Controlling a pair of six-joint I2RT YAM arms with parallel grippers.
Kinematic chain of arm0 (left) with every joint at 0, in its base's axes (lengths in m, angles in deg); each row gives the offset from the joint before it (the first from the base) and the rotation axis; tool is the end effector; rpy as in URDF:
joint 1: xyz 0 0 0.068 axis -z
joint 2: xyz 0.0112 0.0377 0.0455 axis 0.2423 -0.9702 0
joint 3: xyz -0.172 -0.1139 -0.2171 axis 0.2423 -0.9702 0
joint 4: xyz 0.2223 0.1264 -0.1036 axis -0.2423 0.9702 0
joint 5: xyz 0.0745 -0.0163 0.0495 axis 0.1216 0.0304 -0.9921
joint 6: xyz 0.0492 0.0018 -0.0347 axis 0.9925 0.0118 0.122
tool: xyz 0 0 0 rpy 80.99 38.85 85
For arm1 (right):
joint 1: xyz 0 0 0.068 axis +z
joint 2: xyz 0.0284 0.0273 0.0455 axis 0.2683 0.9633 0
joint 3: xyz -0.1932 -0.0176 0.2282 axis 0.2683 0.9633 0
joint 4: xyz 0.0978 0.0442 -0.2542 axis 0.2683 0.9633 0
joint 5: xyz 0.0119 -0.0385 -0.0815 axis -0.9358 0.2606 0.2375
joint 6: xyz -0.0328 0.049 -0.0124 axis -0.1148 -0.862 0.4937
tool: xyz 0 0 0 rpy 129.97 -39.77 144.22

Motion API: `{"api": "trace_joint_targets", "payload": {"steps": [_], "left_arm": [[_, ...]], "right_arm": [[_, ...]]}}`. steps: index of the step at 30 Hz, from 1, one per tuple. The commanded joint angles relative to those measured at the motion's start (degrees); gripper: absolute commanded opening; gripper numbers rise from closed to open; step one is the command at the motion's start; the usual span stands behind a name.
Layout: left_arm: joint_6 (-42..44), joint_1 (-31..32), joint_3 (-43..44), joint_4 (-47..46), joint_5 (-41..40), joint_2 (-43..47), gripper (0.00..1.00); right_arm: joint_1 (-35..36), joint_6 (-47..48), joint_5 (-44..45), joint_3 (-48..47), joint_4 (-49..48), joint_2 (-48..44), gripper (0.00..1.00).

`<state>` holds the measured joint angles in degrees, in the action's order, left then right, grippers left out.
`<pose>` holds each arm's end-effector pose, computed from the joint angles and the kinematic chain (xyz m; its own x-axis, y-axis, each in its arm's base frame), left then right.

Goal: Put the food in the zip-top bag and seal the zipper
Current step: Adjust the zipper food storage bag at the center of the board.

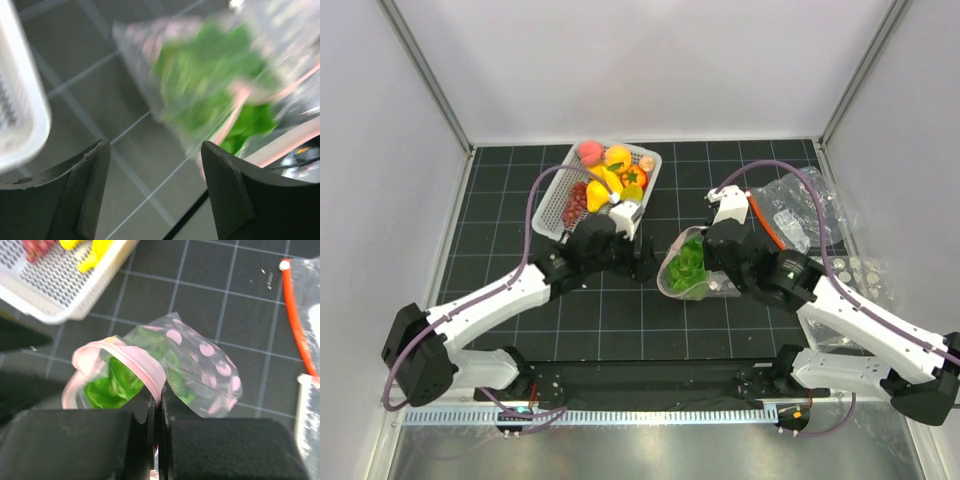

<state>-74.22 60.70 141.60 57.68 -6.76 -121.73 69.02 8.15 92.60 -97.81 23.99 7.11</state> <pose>0.2065 -0.2263 0.3192 -0.6510 0.0766 -0.7552 0.5670 0.7104 -0.4168 0.1448 0.1545 0.3808 -0.4928 -0.1075 -0.8635 -0.2367 0.9715 0.0142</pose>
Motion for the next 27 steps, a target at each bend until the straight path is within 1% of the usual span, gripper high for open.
{"api": "trace_joint_targets", "payload": {"steps": [1,2,3,4,5,7,8,11,13,14,16,17,20,21,22,23,26,27], "left_arm": [[3.2,-0.2,-12.0,-19.0,-5.9,9.0,0.89],[3.6,-0.3,-15.3,-25.1,-9.9,10.8,0.94],[3.5,-0.2,-17.7,-27.7,-11.6,12.3,1.00],[3.2,-0.3,-21.2,-29.5,-13.2,15.1,1.00],[2.5,-0.3,-22.0,-31.0,-16.3,16.4,1.00],[1.0,-0.3,-22.9,-30.7,-17.6,19.2,1.00],[0.5,-0.3,-24.1,-31.4,-17.4,19.8,1.00],[-4.4,-0.4,-25.8,-36.0,-12.9,18.5,1.00],[-7.5,-0.3,-25.8,-37.5,-10.1,16.6,1.00],[-8.0,-0.2,-25.9,-39.4,-9.4,13.8,1.00],[-9.6,-0.2,-25.7,-41.2,-9.3,10.6,0.96],[-9.8,-0.3,-25.3,-41.9,-9.3,7.7,0.91],[-10.9,-0.2,-24.5,-43.7,-9.1,2.9,0.79],[-11.0,-0.2,-23.9,-44.1,-9.1,2.0,0.73],[-11.2,-0.2,-23.7,-44.4,-8.9,1.3,0.70],[-11.1,-0.2,-23.3,-44.6,-8.7,0.7,0.63],[-10.4,-0.2,-23.0,-45.5,-7.4,-0.6,0.49],[-10.3,-0.2,-23.0,-45.7,-6.9,-0.9,0.42]], "right_arm": [[-0.5,-3.6,3.9,2.2,-17.0,0.3,0.01],[-0.7,-4.3,4.0,3.3,-18.4,0.9,0.01],[-1.2,-4.9,4.4,3.7,-21.0,2.5,0.01],[-1.4,-6.2,4.6,4.0,-22.0,3.4,0.01],[-1.6,-6.9,5.2,4.6,-23.2,4.3,0.01],[-1.9,-7.8,6.7,5.5,-26.9,6.0,0.01],[-1.9,-9.2,7.4,6.6,-28.3,6.2,0.01],[-1.9,-12.7,8.3,8.7,-32.1,5.8,0.01],[-1.9,-14.4,9.0,10.2,-33.0,4.1,0.01],[-1.9,-15.0,9.0,11.9,-33.7,3.3,0.01],[-1.9,-15.6,8.5,13.7,-36.6,1.8,0.01],[-1.9,-16.0,8.9,14.7,-37.2,1.6,0.01],[-1.9,-16.2,8.7,15.1,-37.1,1.3,0.01],[-1.9,-16.4,8.7,15.2,-37.1,1.3,0.01],[-1.8,-16.5,8.4,15.2,-37.1,1.3,0.01],[-1.7,-16.4,8.3,15.3,-37.2,1.6,0.01],[-1.3,-16.5,8.1,15.8,-37.4,1.8,0.01],[-1.2,-16.5,8.2,15.9,-37.4,1.9,0.01]]}}
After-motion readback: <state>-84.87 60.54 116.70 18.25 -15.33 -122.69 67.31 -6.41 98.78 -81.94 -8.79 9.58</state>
